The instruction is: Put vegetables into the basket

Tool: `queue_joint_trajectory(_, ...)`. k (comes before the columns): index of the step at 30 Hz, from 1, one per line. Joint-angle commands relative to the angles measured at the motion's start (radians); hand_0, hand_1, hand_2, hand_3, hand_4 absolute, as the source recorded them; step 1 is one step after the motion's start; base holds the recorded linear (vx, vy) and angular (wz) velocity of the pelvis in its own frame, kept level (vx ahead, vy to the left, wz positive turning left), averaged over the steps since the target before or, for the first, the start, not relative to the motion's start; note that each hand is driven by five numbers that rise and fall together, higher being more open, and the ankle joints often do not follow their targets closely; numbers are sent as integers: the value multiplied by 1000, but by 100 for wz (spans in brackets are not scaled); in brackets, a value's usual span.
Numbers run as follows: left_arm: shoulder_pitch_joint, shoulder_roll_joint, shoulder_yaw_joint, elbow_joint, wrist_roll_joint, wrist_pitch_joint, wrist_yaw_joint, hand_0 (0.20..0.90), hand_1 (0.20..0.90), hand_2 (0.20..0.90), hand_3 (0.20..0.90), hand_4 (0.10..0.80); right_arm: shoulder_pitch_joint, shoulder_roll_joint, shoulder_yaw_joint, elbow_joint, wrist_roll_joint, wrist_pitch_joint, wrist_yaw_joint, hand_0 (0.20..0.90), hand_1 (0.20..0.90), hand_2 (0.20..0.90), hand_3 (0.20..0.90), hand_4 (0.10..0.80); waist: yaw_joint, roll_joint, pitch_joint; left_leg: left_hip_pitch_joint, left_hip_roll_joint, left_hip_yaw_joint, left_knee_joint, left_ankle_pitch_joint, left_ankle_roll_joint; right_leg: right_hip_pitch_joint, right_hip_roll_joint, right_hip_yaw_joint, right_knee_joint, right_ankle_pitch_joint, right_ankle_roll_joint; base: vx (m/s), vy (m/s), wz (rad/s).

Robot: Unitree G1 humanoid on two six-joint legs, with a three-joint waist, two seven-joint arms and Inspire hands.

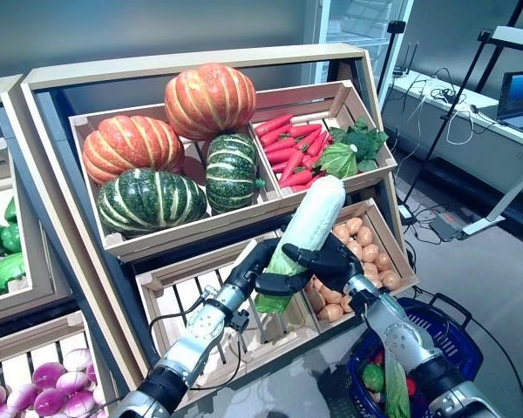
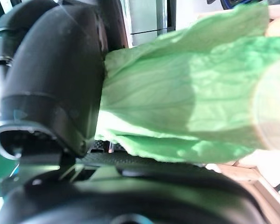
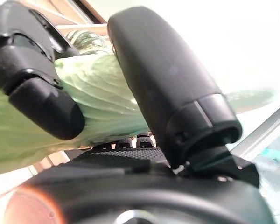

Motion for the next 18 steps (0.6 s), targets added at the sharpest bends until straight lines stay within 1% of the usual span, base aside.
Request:
queue_joint_trajectory(1, -116, 5, -66, -1, 6, -136, -47, 300, 300, 300, 300, 400, -251, 138, -231, -100, 314, -52, 147, 900, 900, 900, 900, 800, -3, -35, -46, -23, -71, -40, 1, -90, 76, 68, -1, 40, 3, -99, -38, 0, 0, 0)
queue_joint_trajectory(3, -114, 8, -66, -3, 3, -135, -51, 300, 300, 300, 300, 400, -253, 134, -229, -95, 320, -28, 180, 900, 900, 900, 900, 800, -1, -35, -47, -23, -72, -43, 1, -90, 76, 69, -1, 38, 3, -99, -38, 0, 0, 0)
queue_joint_trajectory(5, -113, 11, -66, -3, -1, -138, -56, 300, 300, 300, 300, 400, -261, 119, -224, -87, 303, -41, 205, 900, 900, 900, 900, 800, 1, -36, -47, -23, -72, -45, 1, -90, 76, 69, 0, 37, 3, -99, -38, 0, 0, 0)
queue_joint_trajectory(6, -113, 11, -69, -1, -1, -140, -55, 300, 300, 300, 300, 400, -263, 118, -220, -85, 296, -46, 233, 900, 900, 900, 900, 800, 1, -37, -47, -23, -72, -45, 1, -90, 76, 69, 0, 37, 3, -99, -39, 0, 0, 0)
queue_joint_trajectory(7, -113, 14, -69, -1, -3, -143, -56, 300, 300, 300, 300, 400, -272, 109, -212, -93, 270, -54, 325, 900, 900, 900, 900, 800, 2, -39, -46, -25, -73, -47, 1, -90, 77, 67, 0, 38, 3, -99, -39, 0, 0, 0)
queue_joint_trajectory(8, -111, 15, -69, 0, -2, -144, -57, 300, 300, 300, 300, 400, -272, 105, -209, -98, 256, -56, 346, 900, 900, 900, 900, 800, 2, -39, -46, -25, -73, -46, 1, -90, 77, 67, 0, 38, 3, -100, -39, 0, 0, 0)
queue_joint_trajectory(9, -108, 15, -69, 0, -1, -147, -58, 300, 300, 300, 300, 400, -273, 92, -202, -110, 199, -94, 364, 900, 900, 900, 900, 800, 3, -40, -47, -26, -73, -46, 1, -91, 77, 66, 0, 38, 3, -100, -39, 0, 0, 0)
queue_joint_trajectory(10, -107, 16, -69, 0, -2, -147, -60, 300, 300, 300, 300, 400, -277, 81, -199, -113, 156, -125, 357, 900, 900, 900, 900, 800, 4, -41, -47, -26, -73, -48, 1, -91, 77, 66, 0, 38, 3, -101, -39, 0, 0, 0)
queue_joint_trajectory(11, -108, 16, -70, 0, -2, -146, -61, 300, 300, 300, 300, 400, -295, 52, -186, -113, 30, -197, 352, 900, 900, 900, 900, 800, 5, -43, -47, -27, -74, -49, 1, -92, 77, 66, 0, 39, 3, -101, -39, 0, 0, 0)
queue_joint_trajectory(12, -109, 18, -73, 2, -3, -148, -59, 300, 300, 300, 300, 400, -310, 22, -174, -112, -50, -263, 316, 900, 900, 900, 900, 800, 5, -44, -47, -27, -74, -51, 1, -91, 77, 66, 0, 39, 3, -101, -39, 0, 0, 0)
queue_joint_trajectory(14, -107, 20, -70, -2, -5, -143, -56, 300, 300, 300, 300, 400, -328, -28, -174, -99, -181, -363, 233, 900, 900, 900, 900, 800, 3, -45, -48, -26, -74, -51, 1, -91, 76, 65, 1, 41, 3, -99, -39, 0, 0, 0)
queue_joint_trajectory(15, -103, 24, -64, -3, -5, -143, -58, 300, 300, 300, 300, 400, -340, -61, -183, -91, -224, -399, 195, 900, 900, 900, 900, 800, 0, -46, -48, -25, -73, -49, 1, -91, 77, 65, 2, 44, 3, -98, -38, 0, 0, 0)
queue_joint_trajectory(18, -96, 23, -57, -4, 6, -146, -52, 300, 300, 300, 300, 400, -340, -80, -206, -103, -254, -446, 142, 900, 900, 900, 900, 800, -4, -46, -44, -25, -73, -44, 1, -90, 78, 64, 3, 52, 3, -95, -37, 0, 0, 0)
